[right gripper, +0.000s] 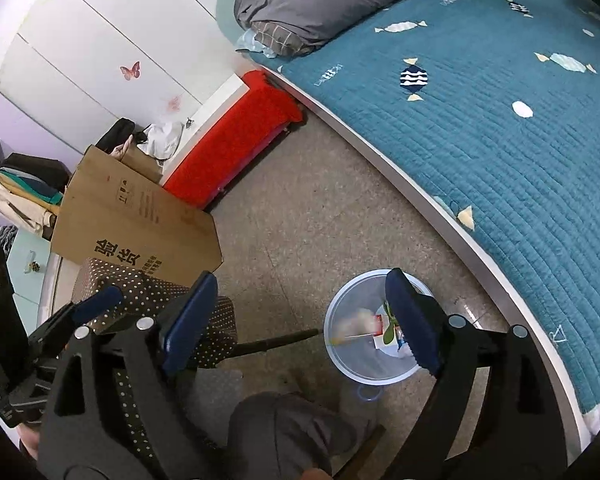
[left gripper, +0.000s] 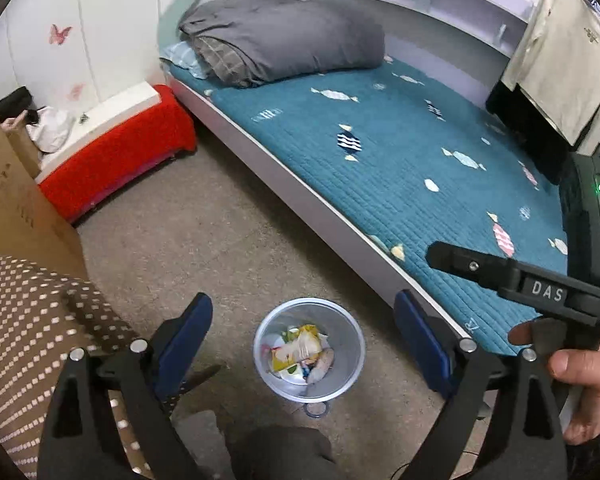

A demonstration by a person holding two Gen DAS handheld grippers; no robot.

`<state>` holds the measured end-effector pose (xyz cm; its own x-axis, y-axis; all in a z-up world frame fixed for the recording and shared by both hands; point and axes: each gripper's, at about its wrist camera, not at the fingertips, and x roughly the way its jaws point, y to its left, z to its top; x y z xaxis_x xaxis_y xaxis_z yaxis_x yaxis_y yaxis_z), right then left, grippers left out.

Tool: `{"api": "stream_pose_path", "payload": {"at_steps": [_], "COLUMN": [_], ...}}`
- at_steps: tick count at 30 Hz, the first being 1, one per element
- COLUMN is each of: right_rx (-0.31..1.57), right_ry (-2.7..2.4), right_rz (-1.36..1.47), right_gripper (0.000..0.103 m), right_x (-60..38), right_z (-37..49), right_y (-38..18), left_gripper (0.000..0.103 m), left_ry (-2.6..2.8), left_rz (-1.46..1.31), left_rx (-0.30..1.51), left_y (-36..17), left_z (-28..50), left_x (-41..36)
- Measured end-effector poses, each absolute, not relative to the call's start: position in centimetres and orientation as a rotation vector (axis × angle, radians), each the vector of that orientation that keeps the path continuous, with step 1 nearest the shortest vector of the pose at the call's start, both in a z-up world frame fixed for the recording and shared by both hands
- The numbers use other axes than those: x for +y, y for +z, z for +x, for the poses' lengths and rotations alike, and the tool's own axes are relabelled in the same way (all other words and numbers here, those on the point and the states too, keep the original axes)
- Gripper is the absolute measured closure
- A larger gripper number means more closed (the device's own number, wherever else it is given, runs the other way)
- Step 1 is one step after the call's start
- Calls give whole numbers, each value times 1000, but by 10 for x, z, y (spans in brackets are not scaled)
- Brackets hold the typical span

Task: Collect trash
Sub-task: 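Carry both items to the wastebasket and open both tools to drop them, then move both tools back over the table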

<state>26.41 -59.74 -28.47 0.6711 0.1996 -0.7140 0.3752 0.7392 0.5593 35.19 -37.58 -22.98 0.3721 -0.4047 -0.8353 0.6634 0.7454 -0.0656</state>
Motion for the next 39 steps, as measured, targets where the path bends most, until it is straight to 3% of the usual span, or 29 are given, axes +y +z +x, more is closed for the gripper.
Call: {"api": "stream_pose_path", "payload": {"at_steps": [5,20,39], "right_rx": [840,769,722], "right_ry": [-127,-65,222], "right_rz": [744,628,375], "right_gripper": [7,6,6], "right_x": [-586,-534,-376], "right_z": [262,261,292], "right_y": [-277,-211,-135], "left_gripper": [12,10,9], "left_ry": [-661,-622,-357], "left_rz": [285,204,57], "left_rx": [920,778,636], "left_y": [-208,-141,-93], "left_z": [344,310,281], "left_x": [-358,-292,-122]}}
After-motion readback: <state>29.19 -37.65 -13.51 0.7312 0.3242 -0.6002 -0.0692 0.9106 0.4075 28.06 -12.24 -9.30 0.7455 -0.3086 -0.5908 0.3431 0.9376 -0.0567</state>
